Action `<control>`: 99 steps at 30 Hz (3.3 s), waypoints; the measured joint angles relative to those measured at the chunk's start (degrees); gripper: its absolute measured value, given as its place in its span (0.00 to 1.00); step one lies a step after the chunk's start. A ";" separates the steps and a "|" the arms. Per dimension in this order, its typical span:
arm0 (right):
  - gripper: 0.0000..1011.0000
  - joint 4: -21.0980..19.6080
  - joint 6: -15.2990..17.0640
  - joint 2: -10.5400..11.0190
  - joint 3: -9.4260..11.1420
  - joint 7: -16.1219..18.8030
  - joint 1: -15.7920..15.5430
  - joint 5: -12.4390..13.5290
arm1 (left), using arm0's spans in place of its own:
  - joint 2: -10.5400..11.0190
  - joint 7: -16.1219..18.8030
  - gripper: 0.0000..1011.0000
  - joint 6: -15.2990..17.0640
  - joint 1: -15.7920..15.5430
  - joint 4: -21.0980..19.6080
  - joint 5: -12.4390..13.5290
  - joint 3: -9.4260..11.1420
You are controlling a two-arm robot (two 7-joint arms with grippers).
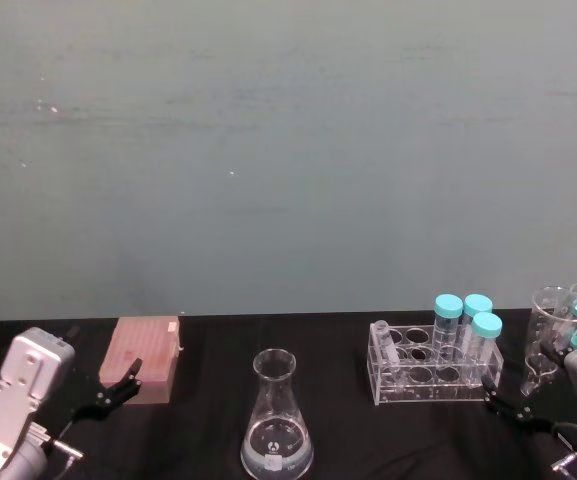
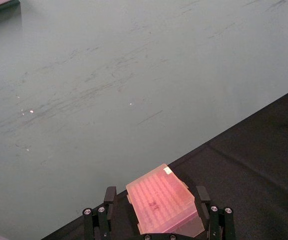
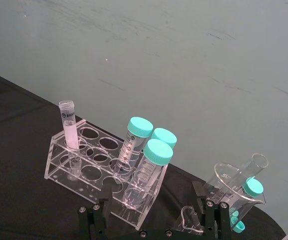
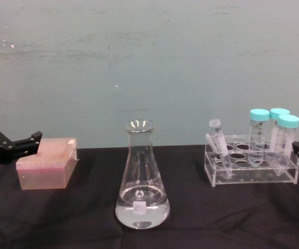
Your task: Pour the liquid from the test tube into the beaker using one hand.
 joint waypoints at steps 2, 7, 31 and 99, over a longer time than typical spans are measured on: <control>0.99 0.00 0.00 0.00 0.00 0.00 0.00 0.00 | 0.00 0.00 0.99 0.00 0.00 0.00 0.00 0.00; 0.99 0.00 0.00 0.00 0.00 0.00 0.00 0.00 | 0.00 0.00 0.99 0.00 0.00 0.00 0.00 0.00; 0.99 0.00 0.00 0.00 0.00 0.00 0.00 0.00 | 0.00 0.00 0.99 0.00 0.00 0.00 0.00 0.00; 0.99 32.20 -6.54 -15.80 -1.08 33.43 24.62 -1.76 | 0.00 0.00 0.99 0.00 0.00 0.00 0.00 0.00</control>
